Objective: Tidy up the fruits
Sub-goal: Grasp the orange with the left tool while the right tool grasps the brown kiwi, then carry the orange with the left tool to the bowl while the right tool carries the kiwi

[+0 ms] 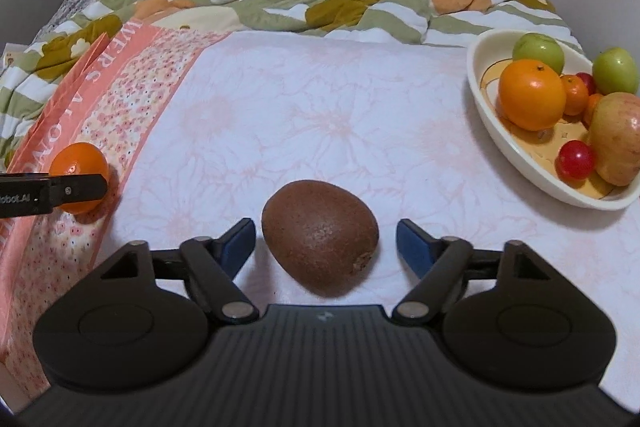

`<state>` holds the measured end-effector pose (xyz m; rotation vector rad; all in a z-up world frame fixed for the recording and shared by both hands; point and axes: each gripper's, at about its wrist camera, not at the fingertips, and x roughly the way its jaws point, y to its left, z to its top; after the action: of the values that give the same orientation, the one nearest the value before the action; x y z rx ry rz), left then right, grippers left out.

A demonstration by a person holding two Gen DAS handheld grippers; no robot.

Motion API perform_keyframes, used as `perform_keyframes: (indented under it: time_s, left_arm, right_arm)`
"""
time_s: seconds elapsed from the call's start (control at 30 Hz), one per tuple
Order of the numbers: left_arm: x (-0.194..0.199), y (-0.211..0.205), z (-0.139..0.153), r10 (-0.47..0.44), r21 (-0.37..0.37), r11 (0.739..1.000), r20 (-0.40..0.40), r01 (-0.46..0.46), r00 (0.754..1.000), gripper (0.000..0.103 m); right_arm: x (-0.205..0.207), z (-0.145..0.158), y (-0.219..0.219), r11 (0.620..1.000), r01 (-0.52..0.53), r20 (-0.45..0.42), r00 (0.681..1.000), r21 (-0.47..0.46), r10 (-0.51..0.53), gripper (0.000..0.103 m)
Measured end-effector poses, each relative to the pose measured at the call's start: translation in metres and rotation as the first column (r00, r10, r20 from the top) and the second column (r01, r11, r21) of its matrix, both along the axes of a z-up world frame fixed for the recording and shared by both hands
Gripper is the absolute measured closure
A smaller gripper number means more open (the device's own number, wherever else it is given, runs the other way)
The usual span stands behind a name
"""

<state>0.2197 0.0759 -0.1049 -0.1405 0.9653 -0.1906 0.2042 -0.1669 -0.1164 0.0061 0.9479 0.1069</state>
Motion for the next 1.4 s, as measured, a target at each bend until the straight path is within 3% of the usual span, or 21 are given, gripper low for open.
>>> perform_keyframes:
  time_s: [0.17, 0.3, 0.6, 0.97, 1.4]
  left_arm:
    - [-0.011, -0.002, 0.0, -0.008, 0.012, 1.0, -0.003, 0.008, 1.0, 0.041]
    - [-0.018, -0.004, 0.0, -0.017, 0.02, 1.0, -0.001, 0.017, 1.0, 0.041]
    - [-0.035, -0.007, 0.013, -0.041, 0.039, 0.998, 0.035, 0.04, 0.999, 0.041]
    - [-0.055, -0.009, 0.051, -0.058, 0.033, 0.998, 0.096, 0.055, 0.994, 0.041]
    - [-0.068, -0.031, 0.095, -0.151, 0.027, 0.989, 0.207, 0.149, 0.967, 0.041]
  right_arm:
    - [0.001, -0.004, 0.002, 1.0, 0.0, 0.007, 1.0, -0.003, 0.0, 0.015]
    - [0.001, -0.007, 0.004, 1.0, 0.0, 0.023, 1.0, -0.01, 0.001, 0.026]
    - [-0.003, 0.0, 0.006, 1.0, 0.021, 0.032, 0.999, -0.008, -0.02, 0.027]
    - [-0.028, 0.041, 0.005, 0.999, 0.048, 0.086, 0.995, 0.014, -0.049, 0.027]
    - [-0.075, 0.109, -0.017, 0.992, 0.13, 0.186, 0.974, 0.006, -0.128, 0.027]
